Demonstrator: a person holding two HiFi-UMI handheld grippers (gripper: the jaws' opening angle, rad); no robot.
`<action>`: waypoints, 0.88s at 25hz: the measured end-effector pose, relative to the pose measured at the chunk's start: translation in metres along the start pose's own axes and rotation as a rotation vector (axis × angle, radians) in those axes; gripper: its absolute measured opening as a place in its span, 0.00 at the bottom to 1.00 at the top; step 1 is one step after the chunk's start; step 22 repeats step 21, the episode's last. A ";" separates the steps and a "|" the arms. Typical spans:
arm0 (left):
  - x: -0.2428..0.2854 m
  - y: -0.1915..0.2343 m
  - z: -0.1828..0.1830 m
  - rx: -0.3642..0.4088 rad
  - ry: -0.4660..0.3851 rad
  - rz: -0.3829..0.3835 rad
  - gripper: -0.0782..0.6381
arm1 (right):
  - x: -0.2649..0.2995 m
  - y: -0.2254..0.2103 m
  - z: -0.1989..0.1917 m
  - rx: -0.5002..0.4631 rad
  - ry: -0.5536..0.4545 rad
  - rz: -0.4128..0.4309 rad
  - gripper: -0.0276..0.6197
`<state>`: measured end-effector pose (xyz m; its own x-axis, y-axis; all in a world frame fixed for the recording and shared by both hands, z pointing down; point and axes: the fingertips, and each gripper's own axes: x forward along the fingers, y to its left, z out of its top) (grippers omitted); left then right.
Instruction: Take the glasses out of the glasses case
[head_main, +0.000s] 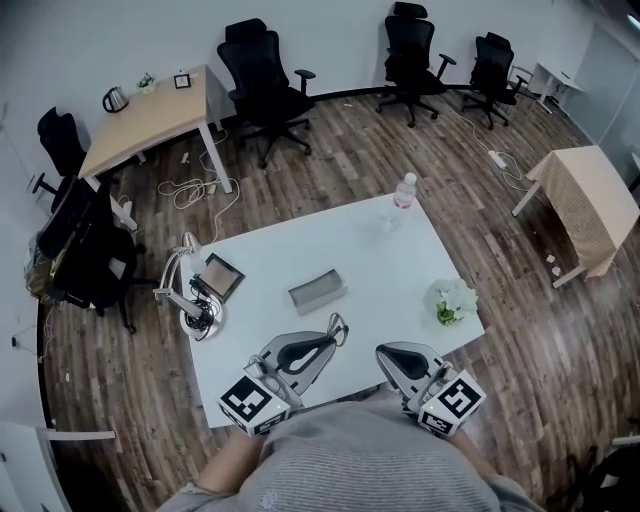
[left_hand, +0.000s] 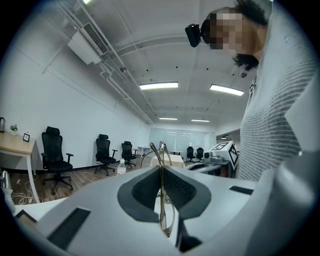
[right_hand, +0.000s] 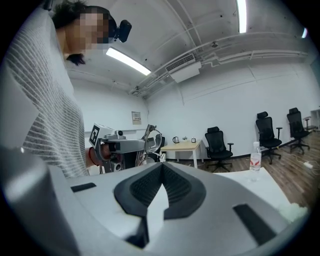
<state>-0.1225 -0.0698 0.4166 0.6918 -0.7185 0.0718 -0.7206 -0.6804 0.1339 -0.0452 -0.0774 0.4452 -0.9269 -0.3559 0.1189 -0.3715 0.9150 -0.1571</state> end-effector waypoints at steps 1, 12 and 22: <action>0.000 0.000 0.001 0.000 0.000 -0.001 0.15 | 0.000 0.000 0.001 0.000 -0.003 -0.002 0.06; 0.003 0.004 -0.003 -0.004 -0.002 -0.015 0.15 | -0.003 -0.002 0.001 0.006 -0.013 -0.016 0.06; 0.002 0.014 0.000 -0.011 0.005 -0.011 0.15 | 0.005 -0.002 0.004 0.003 -0.006 -0.011 0.06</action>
